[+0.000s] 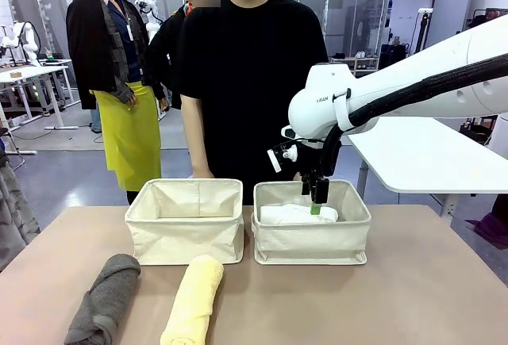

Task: Divide the towels into two baskets.
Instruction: Pick up one hotel-folded towel from the bottom of the table and place it in the Fabric basket indicated by the person.

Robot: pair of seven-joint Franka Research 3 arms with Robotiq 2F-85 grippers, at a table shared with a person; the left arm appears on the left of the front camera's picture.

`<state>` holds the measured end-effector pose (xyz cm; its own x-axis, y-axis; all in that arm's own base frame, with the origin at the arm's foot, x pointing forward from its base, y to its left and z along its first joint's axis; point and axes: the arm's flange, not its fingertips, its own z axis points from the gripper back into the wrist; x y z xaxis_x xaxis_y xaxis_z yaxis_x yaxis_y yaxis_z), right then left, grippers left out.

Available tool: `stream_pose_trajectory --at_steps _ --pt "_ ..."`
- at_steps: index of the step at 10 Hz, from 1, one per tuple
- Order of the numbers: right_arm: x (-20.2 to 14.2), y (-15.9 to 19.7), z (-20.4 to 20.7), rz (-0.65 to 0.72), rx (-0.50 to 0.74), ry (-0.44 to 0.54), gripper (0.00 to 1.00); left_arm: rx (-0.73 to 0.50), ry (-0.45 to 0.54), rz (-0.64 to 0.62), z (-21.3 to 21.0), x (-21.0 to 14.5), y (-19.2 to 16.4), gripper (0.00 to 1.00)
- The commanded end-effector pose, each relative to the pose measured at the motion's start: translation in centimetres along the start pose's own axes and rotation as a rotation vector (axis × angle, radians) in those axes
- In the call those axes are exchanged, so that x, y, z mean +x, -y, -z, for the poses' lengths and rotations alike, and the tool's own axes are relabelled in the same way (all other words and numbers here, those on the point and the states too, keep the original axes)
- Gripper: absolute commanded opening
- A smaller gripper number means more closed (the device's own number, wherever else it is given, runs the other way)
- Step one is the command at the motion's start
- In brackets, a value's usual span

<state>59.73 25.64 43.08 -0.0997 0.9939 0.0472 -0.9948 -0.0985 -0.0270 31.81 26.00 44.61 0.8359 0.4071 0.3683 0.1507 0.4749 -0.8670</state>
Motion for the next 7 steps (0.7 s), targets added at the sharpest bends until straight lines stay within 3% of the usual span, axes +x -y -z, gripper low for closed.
stream_pose_trajectory --at_steps 1,4,6,7 --pt "0.0 0.0 0.0 -0.014 0.001 0.002 1.00 -0.016 0.009 0.007 -0.3 0.0 0.1 1.00" --pt "0.0 0.0 0.0 0.000 0.000 0.000 1.00 -0.016 0.009 0.007 -0.3 0.0 0.1 1.00" --pt "-0.6 -3.0 -4.3 -0.047 0.074 -0.001 1.00 -0.016 0.009 0.007 -0.3 0.0 0.1 1.00" --pt "-1.7 -5.1 -6.3 0.006 0.074 0.003 1.00 -0.016 0.009 0.007 -0.3 0.0 0.1 1.00"
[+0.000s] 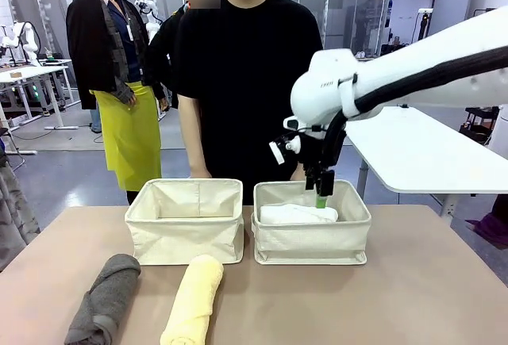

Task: Divide the towels into two baskets.
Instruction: Pick up one hotel-folded towel from the bottom of the table and place it in the Fabric basket indicated by the person.

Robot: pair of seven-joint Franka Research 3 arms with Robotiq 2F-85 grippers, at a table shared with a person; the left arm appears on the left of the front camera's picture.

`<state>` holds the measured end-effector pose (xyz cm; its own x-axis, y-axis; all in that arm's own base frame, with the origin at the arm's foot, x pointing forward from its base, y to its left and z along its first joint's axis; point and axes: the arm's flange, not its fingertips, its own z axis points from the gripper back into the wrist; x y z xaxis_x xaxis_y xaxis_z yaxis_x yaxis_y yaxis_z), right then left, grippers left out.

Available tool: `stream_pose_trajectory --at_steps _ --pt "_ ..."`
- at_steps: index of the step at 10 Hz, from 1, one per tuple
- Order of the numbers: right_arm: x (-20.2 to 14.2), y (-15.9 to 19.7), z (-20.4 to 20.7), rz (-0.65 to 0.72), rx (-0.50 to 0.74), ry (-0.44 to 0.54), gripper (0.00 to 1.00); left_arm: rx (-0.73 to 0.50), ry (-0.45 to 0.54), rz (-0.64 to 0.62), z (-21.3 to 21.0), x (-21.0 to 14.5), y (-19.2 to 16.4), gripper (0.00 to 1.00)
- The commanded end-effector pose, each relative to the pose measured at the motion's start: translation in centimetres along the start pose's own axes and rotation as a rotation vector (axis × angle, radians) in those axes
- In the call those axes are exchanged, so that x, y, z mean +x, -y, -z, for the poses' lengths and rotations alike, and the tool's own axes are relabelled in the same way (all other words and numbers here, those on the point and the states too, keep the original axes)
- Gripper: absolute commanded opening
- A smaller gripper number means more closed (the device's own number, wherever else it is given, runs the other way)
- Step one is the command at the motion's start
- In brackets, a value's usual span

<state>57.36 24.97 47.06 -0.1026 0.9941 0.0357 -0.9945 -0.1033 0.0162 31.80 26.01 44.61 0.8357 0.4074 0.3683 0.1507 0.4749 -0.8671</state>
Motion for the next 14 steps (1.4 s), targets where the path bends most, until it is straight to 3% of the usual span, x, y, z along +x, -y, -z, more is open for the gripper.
stream_pose_trajectory --at_steps 1,3,5,9,11,14 --pt "-2.5 -5.6 -3.9 0.035 0.009 0.056 1.00 -0.016 0.009 0.007 -0.3 0.0 0.1 1.00" --pt "-4.3 -10.3 -5.2 0.069 0.028 0.113 1.00 -0.016 0.009 0.007 -0.3 0.0 0.1 1.00" --pt "-8.7 -14.8 -5.7 0.133 0.090 0.250 1.00 -0.016 0.009 0.007 -0.3 0.0 0.1 1.00" --pt "-20.0 -21.7 -0.7 0.392 0.356 0.681 1.00 -0.016 0.009 0.007 -0.3 0.0 0.1 1.00" --pt "-28.8 -25.0 1.9 0.686 0.389 0.868 1.00 -0.016 0.009 0.007 -0.3 0.0 0.1 1.00" --pt "-41.6 -27.8 4.3 1.058 0.566 0.941 1.00 -0.016 0.009 0.007 -0.3 0.0 0.1 1.00"
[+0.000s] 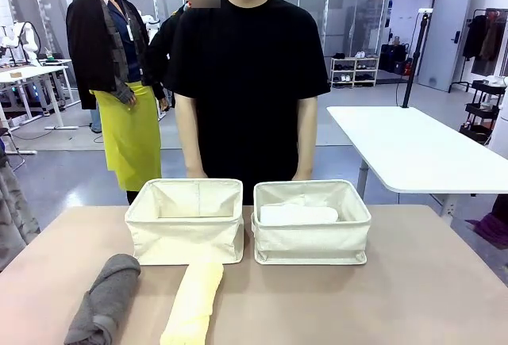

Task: Divide the towels into two baskets.
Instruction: Pick up one hotel-folded towel from the bottom of the table and place it in the Fabric basket indicated by the person.

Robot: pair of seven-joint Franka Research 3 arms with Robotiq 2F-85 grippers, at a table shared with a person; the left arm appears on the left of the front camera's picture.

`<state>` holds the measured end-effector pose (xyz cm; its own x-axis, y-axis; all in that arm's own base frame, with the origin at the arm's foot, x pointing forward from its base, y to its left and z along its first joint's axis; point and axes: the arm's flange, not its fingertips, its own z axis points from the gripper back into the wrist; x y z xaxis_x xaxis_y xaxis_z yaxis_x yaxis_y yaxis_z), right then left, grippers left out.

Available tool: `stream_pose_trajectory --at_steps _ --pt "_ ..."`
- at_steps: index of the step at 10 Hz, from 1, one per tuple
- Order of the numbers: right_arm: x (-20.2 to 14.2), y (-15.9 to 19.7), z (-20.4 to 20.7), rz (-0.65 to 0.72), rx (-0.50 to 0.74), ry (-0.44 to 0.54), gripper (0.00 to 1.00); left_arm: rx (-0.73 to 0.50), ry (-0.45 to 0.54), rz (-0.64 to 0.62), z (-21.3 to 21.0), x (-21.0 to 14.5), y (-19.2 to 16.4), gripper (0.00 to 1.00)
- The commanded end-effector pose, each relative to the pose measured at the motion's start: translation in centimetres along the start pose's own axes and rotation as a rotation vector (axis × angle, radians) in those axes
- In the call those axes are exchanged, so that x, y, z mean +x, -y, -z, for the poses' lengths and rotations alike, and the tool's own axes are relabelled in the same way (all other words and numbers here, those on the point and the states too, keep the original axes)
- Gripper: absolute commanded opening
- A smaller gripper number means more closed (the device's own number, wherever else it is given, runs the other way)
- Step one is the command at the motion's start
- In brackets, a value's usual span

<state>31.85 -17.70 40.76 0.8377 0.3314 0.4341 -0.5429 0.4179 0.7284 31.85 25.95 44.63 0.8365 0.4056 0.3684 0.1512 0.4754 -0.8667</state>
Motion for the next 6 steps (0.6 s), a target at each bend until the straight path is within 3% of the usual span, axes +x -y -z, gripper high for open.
stream_pose_trajectory --at_steps 1,3,6 --pt "0.9 2.0 -4.3 0.196 0.056 0.040 1.00 -0.017 0.011 0.006 -0.3 0.0 0.1 1.00" --pt "-1.8 3.8 -8.0 0.324 0.062 0.113 1.00 -0.017 0.011 0.006 -0.3 0.0 0.1 1.00" --pt "-6.1 5.6 -9.4 0.397 0.107 0.248 1.00 -0.017 0.011 0.006 -0.3 0.0 0.1 1.00"
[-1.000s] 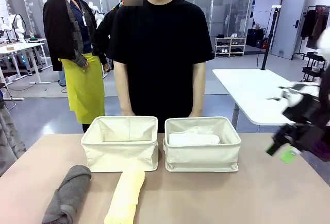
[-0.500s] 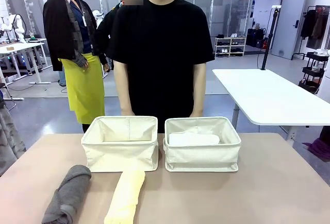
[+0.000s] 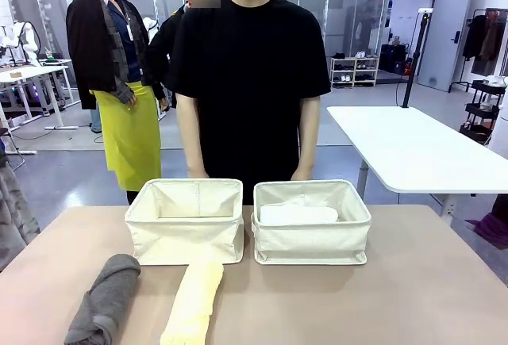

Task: Divide the towels into two baskets.
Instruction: Pick up one hotel-folded towel from the bottom of the table and place it in the Fabric basket indicated by the person.

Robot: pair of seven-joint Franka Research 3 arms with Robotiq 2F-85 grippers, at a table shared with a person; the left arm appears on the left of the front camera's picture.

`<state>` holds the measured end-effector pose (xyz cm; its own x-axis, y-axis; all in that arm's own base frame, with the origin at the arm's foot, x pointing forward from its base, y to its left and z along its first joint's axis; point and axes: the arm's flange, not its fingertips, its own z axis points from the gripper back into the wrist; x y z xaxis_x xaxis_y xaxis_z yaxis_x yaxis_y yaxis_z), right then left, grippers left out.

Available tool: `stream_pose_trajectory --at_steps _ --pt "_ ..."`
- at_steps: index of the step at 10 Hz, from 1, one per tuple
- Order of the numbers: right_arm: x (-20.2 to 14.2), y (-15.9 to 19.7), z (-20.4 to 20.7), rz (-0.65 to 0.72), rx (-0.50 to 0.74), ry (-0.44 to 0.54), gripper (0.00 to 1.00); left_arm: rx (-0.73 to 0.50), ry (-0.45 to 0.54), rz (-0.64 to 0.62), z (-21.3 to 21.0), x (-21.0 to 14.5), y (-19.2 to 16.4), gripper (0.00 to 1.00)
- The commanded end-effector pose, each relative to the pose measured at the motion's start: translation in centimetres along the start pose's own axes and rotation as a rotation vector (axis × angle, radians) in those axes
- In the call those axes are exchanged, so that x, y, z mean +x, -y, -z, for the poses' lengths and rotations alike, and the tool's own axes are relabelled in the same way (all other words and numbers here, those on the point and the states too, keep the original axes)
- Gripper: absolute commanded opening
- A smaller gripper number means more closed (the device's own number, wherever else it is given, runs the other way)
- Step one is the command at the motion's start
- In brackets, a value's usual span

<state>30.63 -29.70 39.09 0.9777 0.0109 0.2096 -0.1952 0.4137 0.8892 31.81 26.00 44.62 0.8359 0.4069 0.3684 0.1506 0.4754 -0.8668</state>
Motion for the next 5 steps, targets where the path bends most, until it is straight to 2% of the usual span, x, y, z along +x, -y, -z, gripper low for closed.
stream_pose_trajectory --at_steps 1,2,5 --pt "-0.62 0.60 -0.31 0.009 0.037 0.093 1.00 -0.017 0.009 0.007 -0.28 0.00 0.10 1.00" --pt "0.00 0.00 0.00 0.000 0.000 0.000 1.00 -0.017 0.009 0.007 -0.28 0.00 0.10 1.00" --pt "0.00 0.00 0.00 0.000 0.000 0.000 1.00 -0.017 0.009 0.007 -0.28 0.00 0.10 1.00"
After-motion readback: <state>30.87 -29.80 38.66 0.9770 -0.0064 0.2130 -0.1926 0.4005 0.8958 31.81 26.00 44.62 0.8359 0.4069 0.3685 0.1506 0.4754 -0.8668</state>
